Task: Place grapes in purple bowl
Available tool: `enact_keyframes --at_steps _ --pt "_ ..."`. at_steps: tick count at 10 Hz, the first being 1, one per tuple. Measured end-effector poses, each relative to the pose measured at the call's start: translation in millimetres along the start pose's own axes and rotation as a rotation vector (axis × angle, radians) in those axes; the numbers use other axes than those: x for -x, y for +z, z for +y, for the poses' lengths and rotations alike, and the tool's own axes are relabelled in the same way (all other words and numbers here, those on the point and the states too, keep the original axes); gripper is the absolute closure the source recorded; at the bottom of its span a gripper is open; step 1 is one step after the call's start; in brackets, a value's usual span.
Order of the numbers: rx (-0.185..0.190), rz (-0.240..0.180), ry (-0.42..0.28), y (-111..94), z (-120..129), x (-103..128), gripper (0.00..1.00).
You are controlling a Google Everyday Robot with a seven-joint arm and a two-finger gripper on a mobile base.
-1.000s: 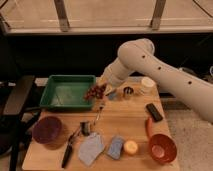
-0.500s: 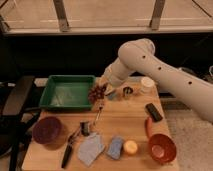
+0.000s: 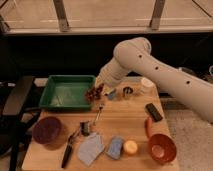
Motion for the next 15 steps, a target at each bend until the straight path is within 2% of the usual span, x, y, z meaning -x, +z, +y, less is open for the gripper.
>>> enact_keyframes --at_steps 5,7,8,9,10,11,13,14,15 --pt "0.019 -0.098 -0.217 43.2 -55.8 100.9 1.0" --pt "0.038 -0.171 -0.302 68.3 -73.4 148.1 1.0" --pt "0.048 -0.208 -0.331 78.6 -75.2 166.7 0.96" --pt "0.058 -0.238 -0.353 86.5 -74.5 181.3 0.9" --pt "0.077 -0.288 -0.387 100.8 -70.7 203.8 0.78" --pt "0.092 -0.325 -0.403 113.8 -65.5 215.5 0.67" --pt "0.11 -0.363 -0.392 124.9 -61.8 217.9 0.49" --pt "0.124 -0.381 -0.371 134.1 -61.5 210.6 0.37" --pt "0.131 -0.389 -0.356 139.8 -61.6 204.7 0.29"
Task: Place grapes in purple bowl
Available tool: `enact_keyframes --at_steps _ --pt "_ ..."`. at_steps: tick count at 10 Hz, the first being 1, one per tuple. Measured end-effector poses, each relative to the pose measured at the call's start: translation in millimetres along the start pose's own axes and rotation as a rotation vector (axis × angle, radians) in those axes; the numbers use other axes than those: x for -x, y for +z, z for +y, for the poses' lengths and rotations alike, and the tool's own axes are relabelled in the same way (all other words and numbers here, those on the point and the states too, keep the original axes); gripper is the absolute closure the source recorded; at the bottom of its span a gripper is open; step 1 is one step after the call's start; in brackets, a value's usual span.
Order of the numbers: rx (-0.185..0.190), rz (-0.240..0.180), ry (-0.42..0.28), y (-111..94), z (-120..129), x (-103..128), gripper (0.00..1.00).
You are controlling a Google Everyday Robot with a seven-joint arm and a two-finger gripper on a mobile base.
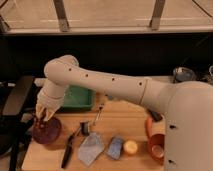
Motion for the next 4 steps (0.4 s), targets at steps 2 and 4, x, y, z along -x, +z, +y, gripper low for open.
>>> enact_keyframes --at_steps 2,4 --pt "0.001 -0.015 0.032 4.2 0.9 -10.5 0.2" --pt "0.0 -0.015 0.035 4.0 1.0 -11.0 0.2"
